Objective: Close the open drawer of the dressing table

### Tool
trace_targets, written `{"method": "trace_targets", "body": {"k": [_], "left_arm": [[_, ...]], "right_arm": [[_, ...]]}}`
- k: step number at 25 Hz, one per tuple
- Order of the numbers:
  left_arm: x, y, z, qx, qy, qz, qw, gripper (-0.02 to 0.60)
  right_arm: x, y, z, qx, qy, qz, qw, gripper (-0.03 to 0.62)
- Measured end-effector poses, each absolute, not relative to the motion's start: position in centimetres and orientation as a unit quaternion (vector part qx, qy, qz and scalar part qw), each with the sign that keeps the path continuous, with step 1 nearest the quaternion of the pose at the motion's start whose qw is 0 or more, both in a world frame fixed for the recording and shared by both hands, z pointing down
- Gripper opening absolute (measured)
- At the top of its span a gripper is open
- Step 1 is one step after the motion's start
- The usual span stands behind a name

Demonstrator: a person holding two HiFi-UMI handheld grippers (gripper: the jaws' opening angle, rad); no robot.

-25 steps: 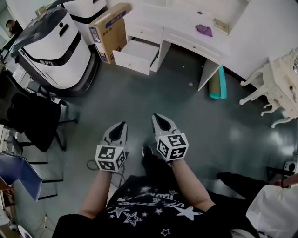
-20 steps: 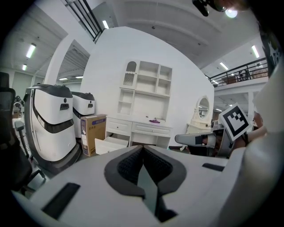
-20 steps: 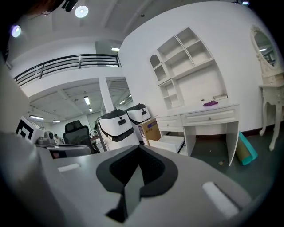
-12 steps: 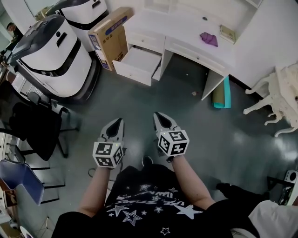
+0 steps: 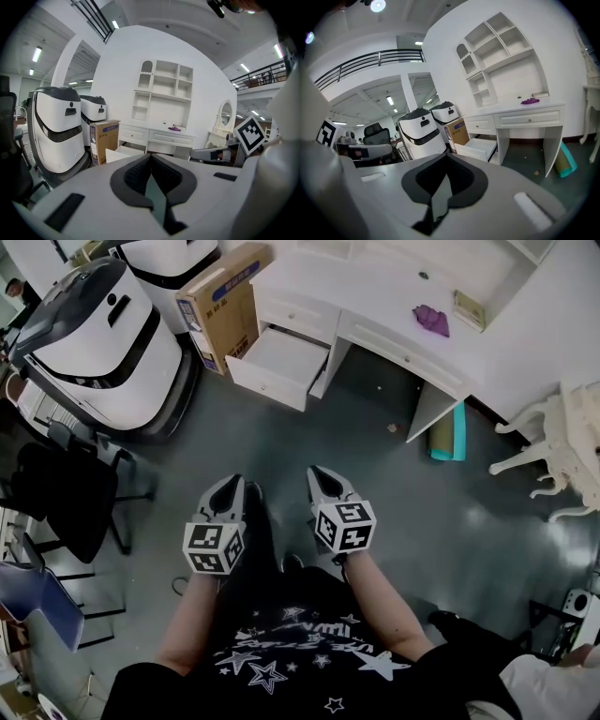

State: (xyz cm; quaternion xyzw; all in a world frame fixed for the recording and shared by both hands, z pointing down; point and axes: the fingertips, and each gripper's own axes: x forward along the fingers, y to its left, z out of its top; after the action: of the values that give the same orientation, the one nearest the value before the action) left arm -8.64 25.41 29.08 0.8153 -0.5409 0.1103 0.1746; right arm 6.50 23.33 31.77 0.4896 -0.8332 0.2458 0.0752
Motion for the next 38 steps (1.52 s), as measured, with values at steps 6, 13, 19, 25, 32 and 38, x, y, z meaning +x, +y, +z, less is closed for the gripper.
{"method": "trace_targets", "body": {"k": [6,13,19,25,32,38], "left_arm": [[-9.0,20.6,30.7,0.826,-0.523,0.116,0.175,0.009],[-10.1,13.0,32.4,0.835,-0.504,0.115,0.19,0.009],[-10.9,6.5,33.8,0.841,-0.484,0.126,0.204,0.009],[-11.8,1.2,37.2,0.847,-0.456,0.159,0.222,0.009],[-13.9,-3.8,40.7,0.847,-0.449,0.165,0.231,0.009],[-15.0,-8.3,43.7,0.851,-0.426,0.182,0.247,0.009]], "right_arm": [[7.7,18.8,32.2,0.517,-0.816,0.245,0.077,0.002],[6.9,12.9,33.8,0.531,-0.803,0.253,0.093,0.002],[6.1,6.7,35.6,0.557,-0.78,0.268,0.099,0.002],[4.9,2.3,39.2,0.576,-0.75,0.301,0.12,0.002],[3.5,-0.9,42.8,0.588,-0.724,0.325,0.158,0.002],[3.1,-5.5,44.5,0.615,-0.698,0.326,0.169,0.002]]}}
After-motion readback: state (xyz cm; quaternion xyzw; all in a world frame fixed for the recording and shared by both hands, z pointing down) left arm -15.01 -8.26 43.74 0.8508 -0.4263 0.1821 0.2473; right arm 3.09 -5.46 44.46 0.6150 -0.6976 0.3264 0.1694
